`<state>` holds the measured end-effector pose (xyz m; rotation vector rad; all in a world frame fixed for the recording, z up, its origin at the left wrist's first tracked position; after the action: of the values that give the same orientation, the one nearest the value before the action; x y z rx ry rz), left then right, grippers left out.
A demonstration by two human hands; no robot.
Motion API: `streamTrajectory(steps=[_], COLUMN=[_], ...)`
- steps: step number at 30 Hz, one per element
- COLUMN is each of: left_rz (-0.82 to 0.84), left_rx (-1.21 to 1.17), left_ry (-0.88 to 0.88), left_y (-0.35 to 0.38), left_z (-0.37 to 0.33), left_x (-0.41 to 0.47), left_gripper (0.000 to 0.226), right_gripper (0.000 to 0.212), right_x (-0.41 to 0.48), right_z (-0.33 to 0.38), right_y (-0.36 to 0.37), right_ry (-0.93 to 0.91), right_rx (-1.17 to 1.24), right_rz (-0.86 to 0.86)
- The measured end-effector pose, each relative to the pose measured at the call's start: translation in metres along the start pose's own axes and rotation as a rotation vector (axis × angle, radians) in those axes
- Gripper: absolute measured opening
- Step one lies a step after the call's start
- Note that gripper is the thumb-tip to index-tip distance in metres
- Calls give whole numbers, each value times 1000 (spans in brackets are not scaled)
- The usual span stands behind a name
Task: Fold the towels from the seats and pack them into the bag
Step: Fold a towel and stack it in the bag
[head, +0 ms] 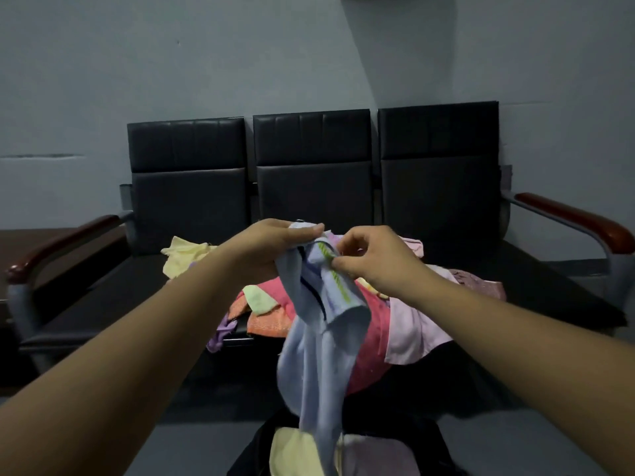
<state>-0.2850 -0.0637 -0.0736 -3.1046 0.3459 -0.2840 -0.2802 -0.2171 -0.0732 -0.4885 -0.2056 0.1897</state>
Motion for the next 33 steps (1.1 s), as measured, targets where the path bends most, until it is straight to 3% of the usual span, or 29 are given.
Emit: streamTrajectory(steps=[2,6,10,12,15,17,19,21,27,33], left_rz=[34,122,58,13,36,56,66,71,115,162], left_rx=[20,71,261,583,1047,1183,1228,1266,1418,1563], left_ry=[8,2,100,237,345,340,320,284,194,48], left_y=[-4,-7,-17,-31,-47,-55,-61,-66,-82,-100], left_z=[1,3,-1,-13,-23,-22,-18,-13,6,17], left_x=[-1,-2,2,5,6,7,7,7,9,1], left_gripper=[22,37,39,31,9,5,10,13,15,22], right_gripper=[6,13,19,14,10,10,12,10,8,13], right_x=[2,6,19,25,30,31,36,40,44,46], right_z=[-7,-17,-25,-23,-27,-39,-53,-64,-75,-87], right_y=[0,11,2,-14,-26,-29,-37,-50,-74,-101], right_ry=[39,94,144,69,-17,-4,14,58,120,325], right_rx=[105,149,239,131,-39,-278,-649,-801,-595,41], right_rz=[32,136,-19,-95,73,192,160,86,-102,-320])
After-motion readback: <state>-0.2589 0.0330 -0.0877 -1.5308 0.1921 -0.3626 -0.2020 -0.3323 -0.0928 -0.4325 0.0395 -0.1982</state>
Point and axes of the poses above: each hand's wrist, its own x-axis towards the middle knuckle, its own y-axis out of the palm, z = x × y, the point moved 7 cm from there along x, towards the middle knuckle, and after that the axes turned 15 degrees about y, right-handed, at the moved point
